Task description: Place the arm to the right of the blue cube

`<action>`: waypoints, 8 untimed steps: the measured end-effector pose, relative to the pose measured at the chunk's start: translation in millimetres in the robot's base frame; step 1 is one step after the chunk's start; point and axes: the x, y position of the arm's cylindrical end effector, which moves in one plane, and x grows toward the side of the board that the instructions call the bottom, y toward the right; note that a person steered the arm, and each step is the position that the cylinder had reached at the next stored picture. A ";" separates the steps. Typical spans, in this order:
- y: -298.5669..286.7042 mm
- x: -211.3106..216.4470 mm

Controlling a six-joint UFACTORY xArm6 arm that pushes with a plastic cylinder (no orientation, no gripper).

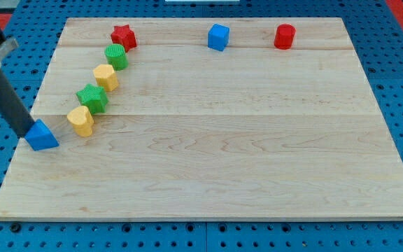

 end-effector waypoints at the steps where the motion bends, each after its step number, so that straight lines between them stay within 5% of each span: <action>1: 30.0 14.7; 3: 34.2 34.3; 4: 74.3 91.1; 5: 186.6 66.3; 7: 294.5 -126.0; 8: 360.3 -186.1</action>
